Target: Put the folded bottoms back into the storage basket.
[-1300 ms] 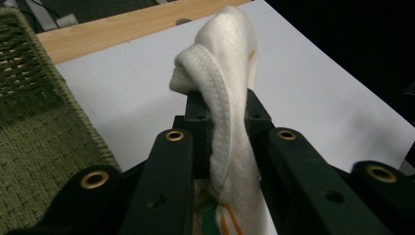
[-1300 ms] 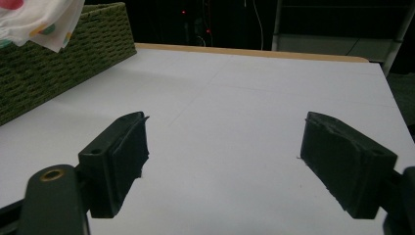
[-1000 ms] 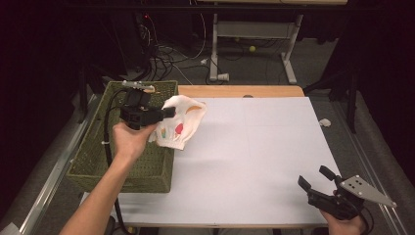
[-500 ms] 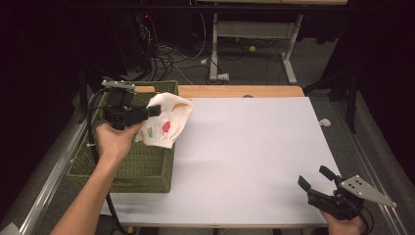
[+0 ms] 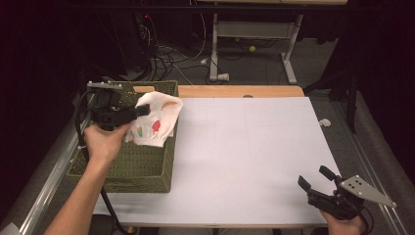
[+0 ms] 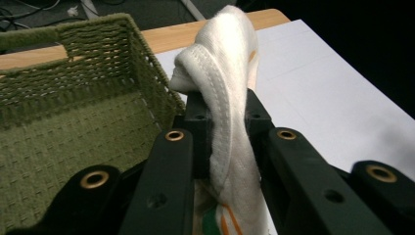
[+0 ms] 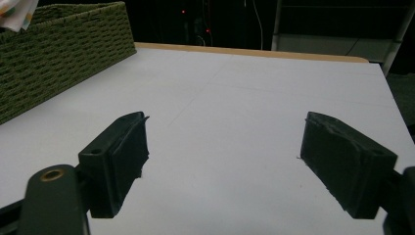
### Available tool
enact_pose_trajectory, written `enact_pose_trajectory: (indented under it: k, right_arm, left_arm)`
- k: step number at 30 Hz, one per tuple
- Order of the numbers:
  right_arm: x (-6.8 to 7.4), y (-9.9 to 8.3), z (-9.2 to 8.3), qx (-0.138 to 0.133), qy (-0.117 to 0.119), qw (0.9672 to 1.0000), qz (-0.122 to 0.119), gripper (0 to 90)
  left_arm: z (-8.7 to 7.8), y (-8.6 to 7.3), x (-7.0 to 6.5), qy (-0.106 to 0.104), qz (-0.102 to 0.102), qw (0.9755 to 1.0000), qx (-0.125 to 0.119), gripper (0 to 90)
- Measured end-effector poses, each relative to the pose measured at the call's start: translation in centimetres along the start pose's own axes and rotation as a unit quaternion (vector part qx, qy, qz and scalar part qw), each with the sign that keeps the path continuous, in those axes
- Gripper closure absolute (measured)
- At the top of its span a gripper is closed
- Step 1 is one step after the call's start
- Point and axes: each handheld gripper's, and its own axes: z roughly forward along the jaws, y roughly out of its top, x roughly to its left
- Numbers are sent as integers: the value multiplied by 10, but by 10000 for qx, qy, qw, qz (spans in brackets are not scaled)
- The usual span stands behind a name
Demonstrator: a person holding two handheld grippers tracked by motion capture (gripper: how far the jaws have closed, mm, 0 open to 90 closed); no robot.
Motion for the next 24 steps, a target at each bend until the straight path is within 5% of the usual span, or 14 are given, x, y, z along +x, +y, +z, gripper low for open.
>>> enact_pose_trajectory:
  k: [16, 24]
  right_arm:
    - [0, 0, 0, 4, -4, 10000, 5, 185]
    - [1, 0, 0, 16, -7, 10000, 12, 185]
  left_arm:
    - [-15, -12, 24, 327, -184, 9993, -80, 768]
    - [-1, -21, 37, 431, -233, 9988, 18, 767]
